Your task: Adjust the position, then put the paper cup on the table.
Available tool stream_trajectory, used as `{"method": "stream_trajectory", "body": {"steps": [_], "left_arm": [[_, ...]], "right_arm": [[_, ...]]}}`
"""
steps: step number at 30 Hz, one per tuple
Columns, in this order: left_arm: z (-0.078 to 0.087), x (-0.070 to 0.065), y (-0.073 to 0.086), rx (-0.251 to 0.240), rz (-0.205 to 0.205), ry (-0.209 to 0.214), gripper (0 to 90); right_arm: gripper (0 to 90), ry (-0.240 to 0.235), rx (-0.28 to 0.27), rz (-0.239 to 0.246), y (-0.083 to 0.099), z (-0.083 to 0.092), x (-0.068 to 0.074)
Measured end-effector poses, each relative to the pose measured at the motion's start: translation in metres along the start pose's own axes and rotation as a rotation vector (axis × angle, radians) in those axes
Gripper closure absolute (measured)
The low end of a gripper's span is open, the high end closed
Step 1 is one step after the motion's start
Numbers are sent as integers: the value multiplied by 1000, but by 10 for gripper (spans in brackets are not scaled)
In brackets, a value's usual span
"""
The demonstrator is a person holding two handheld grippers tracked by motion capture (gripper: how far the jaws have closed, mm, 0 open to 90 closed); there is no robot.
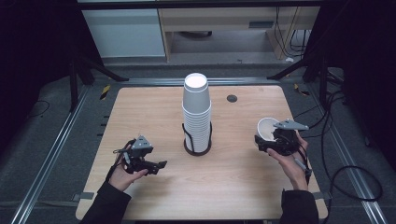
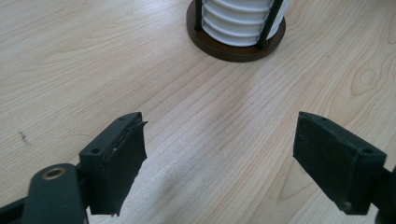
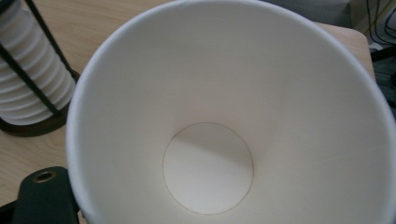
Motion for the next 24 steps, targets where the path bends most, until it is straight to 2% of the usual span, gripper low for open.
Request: {"method": "stream_trajectory", "body": {"steps": [6, 15, 19, 24], "left_arm": [[-1, 2, 2, 5, 13, -7, 166], [-2, 8, 2, 7, 37, -14, 166], [-2, 11, 3, 16, 35, -36, 164], [-1, 16, 4, 19, 56, -50, 162]], "right_arm": [[147, 52, 33, -13, 1, -7, -15], [147, 83, 50, -38, 0, -16, -32], [147, 90, 65, -46, 4, -19, -38], [147, 92, 76, -60, 8, -23, -45]]}}
Point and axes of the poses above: each handheld gripper's, and its own axes: z roughly backward along the jaws, y roughly out of its underside, x roughly to its left, the point moved 3 cm from there along -z, roughly forward along the jaws, and after that the axes turned 4 degrees about -y, right-handed, at the moved point
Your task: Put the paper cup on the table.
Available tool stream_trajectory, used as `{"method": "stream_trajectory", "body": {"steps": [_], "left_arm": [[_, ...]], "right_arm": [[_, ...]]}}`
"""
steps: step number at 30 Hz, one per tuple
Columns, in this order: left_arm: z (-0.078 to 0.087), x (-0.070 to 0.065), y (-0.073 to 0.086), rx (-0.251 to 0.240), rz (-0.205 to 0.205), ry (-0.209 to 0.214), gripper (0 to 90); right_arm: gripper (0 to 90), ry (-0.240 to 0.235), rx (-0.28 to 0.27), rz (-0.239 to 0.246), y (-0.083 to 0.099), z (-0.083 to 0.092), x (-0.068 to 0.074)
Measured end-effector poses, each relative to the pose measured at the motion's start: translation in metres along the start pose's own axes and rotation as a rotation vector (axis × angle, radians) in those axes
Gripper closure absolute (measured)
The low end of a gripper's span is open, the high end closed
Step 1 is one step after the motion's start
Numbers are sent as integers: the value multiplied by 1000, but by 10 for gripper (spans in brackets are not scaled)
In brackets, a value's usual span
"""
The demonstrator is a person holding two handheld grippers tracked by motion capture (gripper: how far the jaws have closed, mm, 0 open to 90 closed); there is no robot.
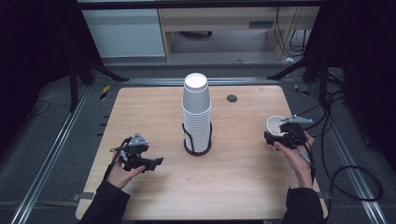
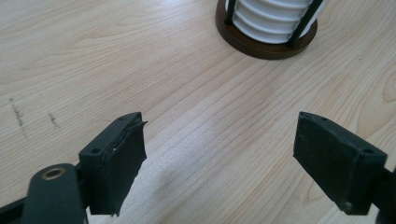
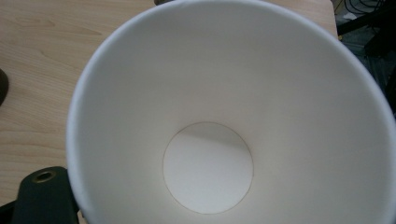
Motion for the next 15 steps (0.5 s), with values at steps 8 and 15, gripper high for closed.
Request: {"method": "stream_trajectory", "body": {"steps": [8, 15], "left_arm": [[1, 6, 2, 8, 12, -20, 162], [2, 6, 2, 5, 8, -23, 163]], "right_arm": [[148, 26, 32, 10, -6, -6, -6], [147, 33, 85, 29, -4, -16, -4]]}}
Point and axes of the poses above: each handheld gripper's, and its own axes: z roughly backward along the jaws, y roughly out of its underside, x roughly to its left, the point moved 3 cm from there along -z, roughly forward along the jaws, and after that the axes turned 4 degrees about -y, right-handed, at the moved point
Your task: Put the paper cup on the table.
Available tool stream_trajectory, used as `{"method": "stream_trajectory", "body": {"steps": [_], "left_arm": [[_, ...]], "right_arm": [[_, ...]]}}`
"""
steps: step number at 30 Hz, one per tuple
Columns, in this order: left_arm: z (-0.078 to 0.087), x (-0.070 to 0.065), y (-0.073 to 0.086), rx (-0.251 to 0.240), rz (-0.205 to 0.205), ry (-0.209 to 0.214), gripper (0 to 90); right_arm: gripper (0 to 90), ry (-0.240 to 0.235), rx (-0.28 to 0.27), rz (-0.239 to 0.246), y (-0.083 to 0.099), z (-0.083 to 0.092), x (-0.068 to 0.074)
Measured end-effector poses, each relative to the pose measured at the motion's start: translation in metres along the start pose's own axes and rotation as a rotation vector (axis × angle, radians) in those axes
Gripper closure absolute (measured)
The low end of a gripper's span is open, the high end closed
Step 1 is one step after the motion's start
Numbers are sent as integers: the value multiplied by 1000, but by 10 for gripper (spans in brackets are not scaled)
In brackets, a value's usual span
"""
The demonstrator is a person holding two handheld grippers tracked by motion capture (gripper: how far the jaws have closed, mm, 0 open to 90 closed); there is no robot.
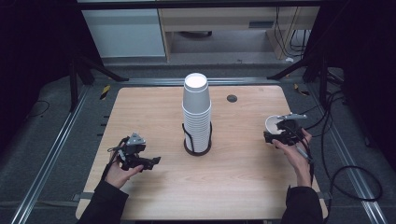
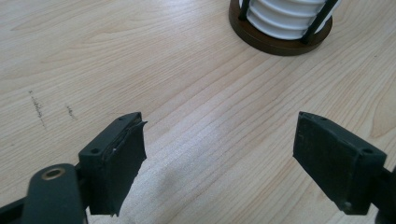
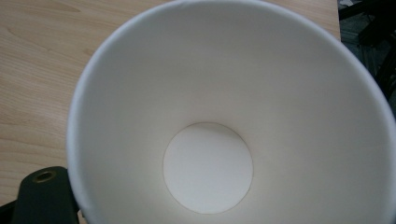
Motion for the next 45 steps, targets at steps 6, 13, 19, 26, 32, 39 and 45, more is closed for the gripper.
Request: {"method": "stream_trajectory", "body": {"steps": [6, 13, 19, 26, 32, 39, 45], "left_arm": [[-1, 0, 1, 10, -5, -1, 163], [0, 0, 1, 10, -1, -3, 162], [0, 0, 1, 10, -5, -6, 162], [0, -1, 1, 10, -11, -3, 162], [0, -1, 1, 10, -13, -4, 162], [-1, -2, 1, 15, -15, -1, 161], [0, -2, 1, 15, -14, -1, 160]], "right_arm": [[147, -2, 13, 5, 2, -2, 0], [147, -3, 34, 11, 6, -6, 2], [147, -23, 45, 18, 8, -10, 4], [148, -30, 55, 11, 14, -15, 2], [145, -35, 63, 8, 16, -19, 2], [135, -42, 60, 9, 17, -19, 0], [84, -60, 83, 13, 19, -21, 2]]}}
Point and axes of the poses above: each handheld gripper's, and its own axes: z roughly backward along the jaws, y roughly out of its underside, x roughly to its left, the point moved 3 cm from there along -z, roughly forward along the jaws, and after that the axes turned 4 degrees about -y, right-handed, at the moved point
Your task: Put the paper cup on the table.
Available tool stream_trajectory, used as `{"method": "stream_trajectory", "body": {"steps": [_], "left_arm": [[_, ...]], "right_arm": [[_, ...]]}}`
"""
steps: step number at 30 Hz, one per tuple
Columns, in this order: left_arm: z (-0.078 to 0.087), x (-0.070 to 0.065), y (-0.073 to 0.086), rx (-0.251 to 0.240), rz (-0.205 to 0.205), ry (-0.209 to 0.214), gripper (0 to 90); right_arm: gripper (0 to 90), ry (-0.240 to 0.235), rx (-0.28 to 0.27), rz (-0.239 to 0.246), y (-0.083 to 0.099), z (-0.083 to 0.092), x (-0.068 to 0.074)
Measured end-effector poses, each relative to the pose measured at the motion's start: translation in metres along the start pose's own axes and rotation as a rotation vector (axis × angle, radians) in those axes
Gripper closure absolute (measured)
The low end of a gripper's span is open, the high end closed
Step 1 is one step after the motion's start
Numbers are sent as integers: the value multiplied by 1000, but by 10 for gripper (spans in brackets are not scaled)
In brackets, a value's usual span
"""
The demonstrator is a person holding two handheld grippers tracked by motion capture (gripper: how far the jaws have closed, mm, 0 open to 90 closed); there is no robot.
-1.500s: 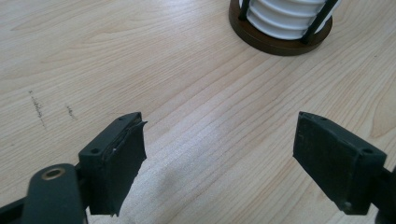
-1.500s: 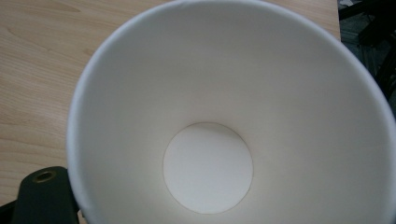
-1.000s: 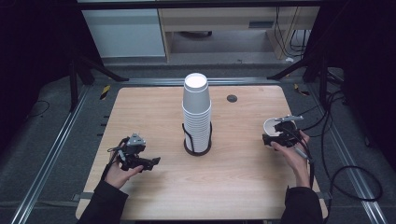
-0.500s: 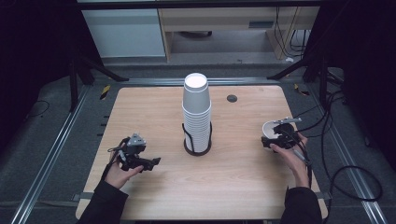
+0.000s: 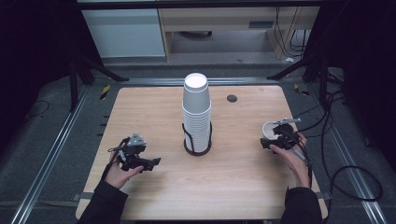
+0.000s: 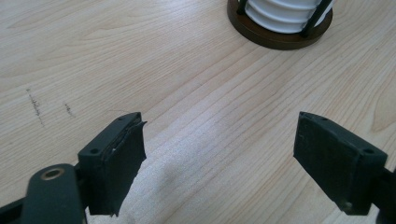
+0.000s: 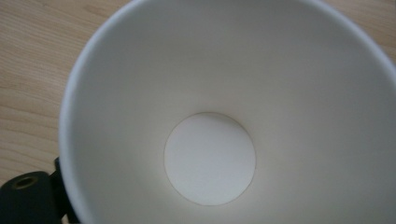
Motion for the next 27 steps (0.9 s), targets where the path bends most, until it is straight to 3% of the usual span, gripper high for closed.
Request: {"method": "stream_trajectory", "body": {"steps": [13, 27], "left_arm": [[4, 1, -1, -10, -4, -2, 158], [11, 6, 2, -17, 9, -15, 152]], "right_arm": [[28, -22, 44, 8, 4, 7, 4], [26, -34, 21, -7, 29, 37, 9]]}}
Point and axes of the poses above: each handheld gripper's, and its own axes: z roughly backward along the jaws, y roughly out of its underside, x roughly to its left, the point moved 3 cm from there along -z, roughly forward along the jaws, and after that the axes turned 4 degrees about -y, right-handed, at the moved point
